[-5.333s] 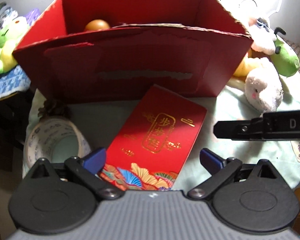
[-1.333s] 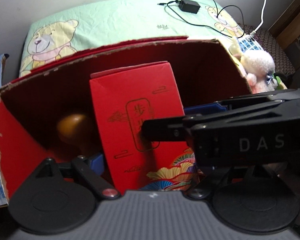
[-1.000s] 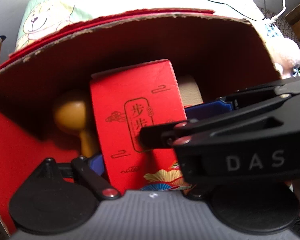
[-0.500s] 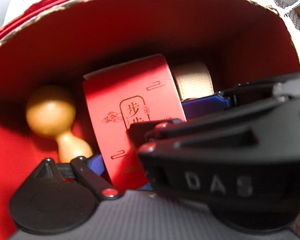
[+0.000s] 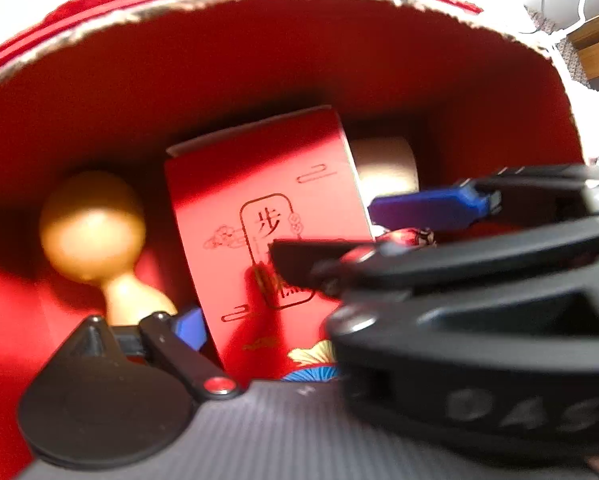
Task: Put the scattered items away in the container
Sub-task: 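Lower the gift box beside the gourd and open the right gripper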
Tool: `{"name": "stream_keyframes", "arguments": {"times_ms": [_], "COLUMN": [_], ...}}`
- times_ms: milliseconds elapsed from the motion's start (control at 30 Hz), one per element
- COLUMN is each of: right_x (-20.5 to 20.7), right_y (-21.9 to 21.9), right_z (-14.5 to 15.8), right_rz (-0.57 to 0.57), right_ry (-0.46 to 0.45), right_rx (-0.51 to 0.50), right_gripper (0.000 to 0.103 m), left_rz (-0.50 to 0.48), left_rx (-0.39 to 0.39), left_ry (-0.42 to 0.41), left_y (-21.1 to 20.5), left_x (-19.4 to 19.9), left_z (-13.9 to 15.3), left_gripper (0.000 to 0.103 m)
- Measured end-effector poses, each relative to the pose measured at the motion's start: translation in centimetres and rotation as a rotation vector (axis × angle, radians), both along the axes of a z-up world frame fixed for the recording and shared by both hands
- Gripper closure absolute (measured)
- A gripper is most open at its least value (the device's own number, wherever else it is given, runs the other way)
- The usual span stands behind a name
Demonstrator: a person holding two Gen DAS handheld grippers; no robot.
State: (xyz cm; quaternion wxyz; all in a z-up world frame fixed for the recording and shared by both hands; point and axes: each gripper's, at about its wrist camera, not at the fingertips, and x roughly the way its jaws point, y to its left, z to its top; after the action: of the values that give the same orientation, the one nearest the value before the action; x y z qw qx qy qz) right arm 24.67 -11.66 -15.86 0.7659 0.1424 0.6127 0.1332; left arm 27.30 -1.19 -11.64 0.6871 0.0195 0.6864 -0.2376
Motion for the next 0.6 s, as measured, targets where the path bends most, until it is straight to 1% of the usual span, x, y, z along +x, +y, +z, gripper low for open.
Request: {"name": "stream_keyframes", "arguments": {"times_ms": [67,133,200,333,400,433,500,600], "right_x": [0.2,0.2,0.2,-0.1,-0.6,-0.8,-1.2,-1.7], "right_y": [-0.6,-1.5,-1.9,-3.0,-4.2,-4.4,-4.5,-4.7], "right_z": [1.0,1.7,2.3,3.3,3.7,4.0,4.6,5.1], "right_rz": [-0.017,-0.043,-0.057,-0.079,-0.092,-0.099,-0.1,-0.093], "right_ry": [-0.032,-0.04,-0.062,-0.102,-0.114,-0.121,-0.142,-0.157], "right_rx": [0.016,0.042,0.045,0.05,0.058,0.067,0.084,0.103], "right_gripper": [0.044,0.05,0.057,0.066,0.071,0.071,0.065,0.064], "left_rz": [-0.001,-0.002,-0.012,-0.039,-0.056,-0.067,-0.092,-0.113], "left_rx": [-0.013,-0.007,-0.003,0.005,0.021,0.026,0.037,0.076], "left_ry": [0.001,0.006,0.002,-0.014,-0.019,-0.028,-0.047,-0.065], "left_y": [0.4,0.5,0.4,-0.2,-0.6,-0.7,-0.5,0.0], "left_x": [-0.1,-0.1,-0.1,-0.3,-0.5,-0.6,-0.9,-1.4], "left_z": [0.0,-0.1,-0.1,0.1,0.0,0.1,0.5,0.5], "left_gripper": [0.01,0.01,0.01,0.01,0.007,0.007,0.008,0.008]}}
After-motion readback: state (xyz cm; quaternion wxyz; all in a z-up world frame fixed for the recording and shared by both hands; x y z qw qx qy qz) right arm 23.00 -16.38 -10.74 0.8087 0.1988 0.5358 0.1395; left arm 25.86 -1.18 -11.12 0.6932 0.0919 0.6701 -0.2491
